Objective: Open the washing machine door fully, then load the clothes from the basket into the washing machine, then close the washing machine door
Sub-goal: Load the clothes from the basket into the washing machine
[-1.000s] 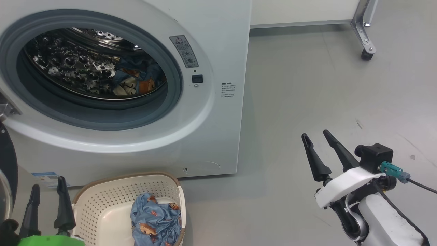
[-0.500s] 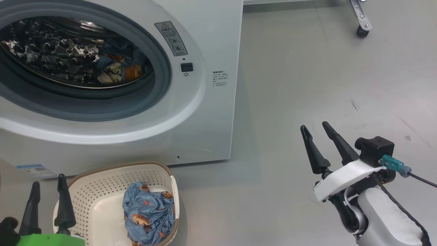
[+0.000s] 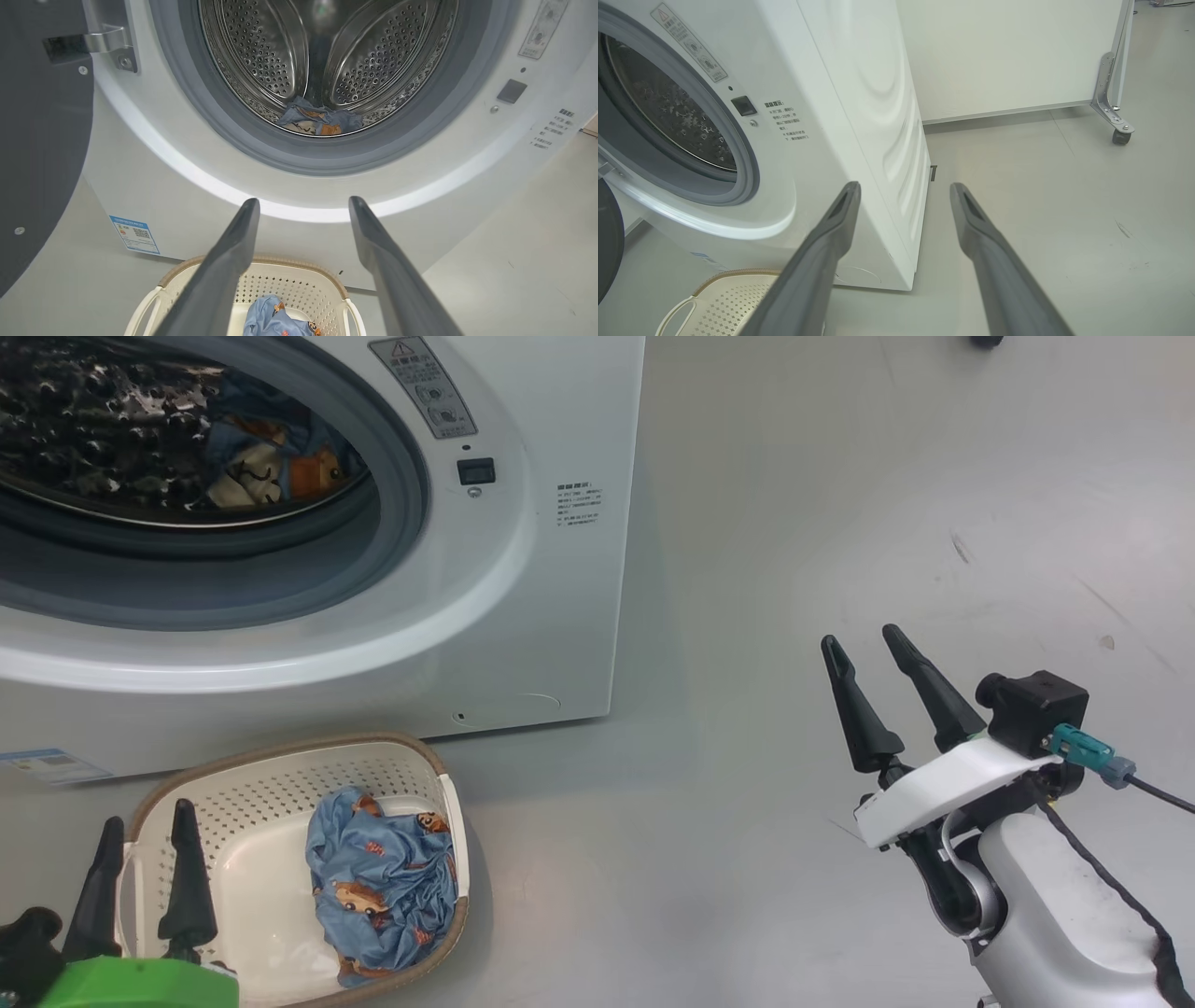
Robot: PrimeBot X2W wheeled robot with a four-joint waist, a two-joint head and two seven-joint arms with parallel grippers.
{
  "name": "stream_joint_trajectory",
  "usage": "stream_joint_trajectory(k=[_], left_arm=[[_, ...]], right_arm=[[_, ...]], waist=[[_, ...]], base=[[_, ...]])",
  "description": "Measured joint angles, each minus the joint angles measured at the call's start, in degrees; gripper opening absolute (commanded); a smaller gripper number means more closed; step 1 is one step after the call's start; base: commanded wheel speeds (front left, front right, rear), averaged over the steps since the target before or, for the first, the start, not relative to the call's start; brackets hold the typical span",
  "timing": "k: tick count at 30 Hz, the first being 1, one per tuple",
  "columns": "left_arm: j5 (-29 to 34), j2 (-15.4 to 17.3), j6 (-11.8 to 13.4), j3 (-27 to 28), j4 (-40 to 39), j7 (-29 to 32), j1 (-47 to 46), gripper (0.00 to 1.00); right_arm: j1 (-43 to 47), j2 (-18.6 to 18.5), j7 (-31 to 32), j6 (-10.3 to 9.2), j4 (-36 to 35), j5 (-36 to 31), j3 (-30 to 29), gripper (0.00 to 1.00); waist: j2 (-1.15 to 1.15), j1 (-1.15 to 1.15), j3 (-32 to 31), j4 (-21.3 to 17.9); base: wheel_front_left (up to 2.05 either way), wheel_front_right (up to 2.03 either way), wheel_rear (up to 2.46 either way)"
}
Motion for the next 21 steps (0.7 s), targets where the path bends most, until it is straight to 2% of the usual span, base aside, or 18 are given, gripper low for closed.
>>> stream_joint_trajectory(k=[21], left_arm=[[-0.2,2.6,-1.0,-1.2,5.9,3.6,-7.9,1.0]], right_arm=[[-6.6,1.3,0.0,0.0,-1.9,-1.2,-0.2,1.0]], waist=[[0.0,0.01,12.1,-2.6]], base=[[0.0,0.0,0.0]])
